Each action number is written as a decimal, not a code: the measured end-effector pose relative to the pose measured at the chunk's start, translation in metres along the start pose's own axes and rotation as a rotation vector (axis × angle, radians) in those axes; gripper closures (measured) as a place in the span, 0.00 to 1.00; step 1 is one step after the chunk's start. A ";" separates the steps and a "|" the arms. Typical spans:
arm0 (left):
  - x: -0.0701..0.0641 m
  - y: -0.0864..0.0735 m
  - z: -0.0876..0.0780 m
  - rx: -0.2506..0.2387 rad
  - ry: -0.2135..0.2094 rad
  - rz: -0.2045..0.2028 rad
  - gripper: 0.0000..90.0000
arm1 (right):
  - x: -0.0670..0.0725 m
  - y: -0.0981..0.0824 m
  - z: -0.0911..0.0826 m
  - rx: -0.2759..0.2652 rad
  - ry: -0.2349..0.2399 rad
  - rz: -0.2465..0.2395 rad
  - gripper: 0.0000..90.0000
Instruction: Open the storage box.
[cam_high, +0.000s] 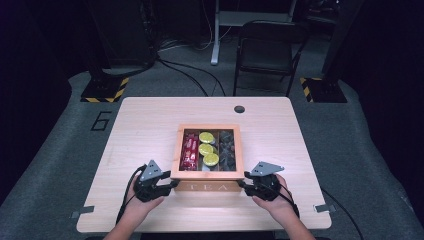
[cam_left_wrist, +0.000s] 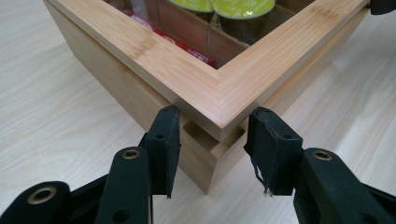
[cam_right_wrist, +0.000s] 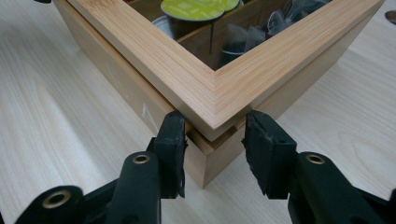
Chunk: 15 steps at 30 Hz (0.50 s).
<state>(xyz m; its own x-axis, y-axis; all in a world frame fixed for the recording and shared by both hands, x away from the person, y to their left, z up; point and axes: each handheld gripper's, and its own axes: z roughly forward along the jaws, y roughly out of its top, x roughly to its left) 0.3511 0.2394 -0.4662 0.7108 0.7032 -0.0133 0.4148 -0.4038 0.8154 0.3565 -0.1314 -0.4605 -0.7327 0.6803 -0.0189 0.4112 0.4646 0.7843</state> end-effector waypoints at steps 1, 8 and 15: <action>-0.001 0.000 0.000 -0.009 0.007 0.003 0.61 | 0.000 0.000 -0.001 -0.004 0.001 0.002 0.65; -0.001 0.001 -0.003 -0.035 0.016 0.003 0.61 | 0.000 0.002 -0.003 -0.042 -0.013 0.000 0.65; -0.001 0.001 -0.003 -0.042 0.016 0.002 0.61 | 0.001 0.002 -0.003 -0.049 -0.020 0.009 0.65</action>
<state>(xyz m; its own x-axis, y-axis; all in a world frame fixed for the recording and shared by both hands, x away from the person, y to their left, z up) 0.3497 0.2402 -0.4633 0.7024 0.7118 -0.0024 0.3887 -0.3808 0.8390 0.3550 -0.1318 -0.4573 -0.7179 0.6958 -0.0232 0.3904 0.4299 0.8141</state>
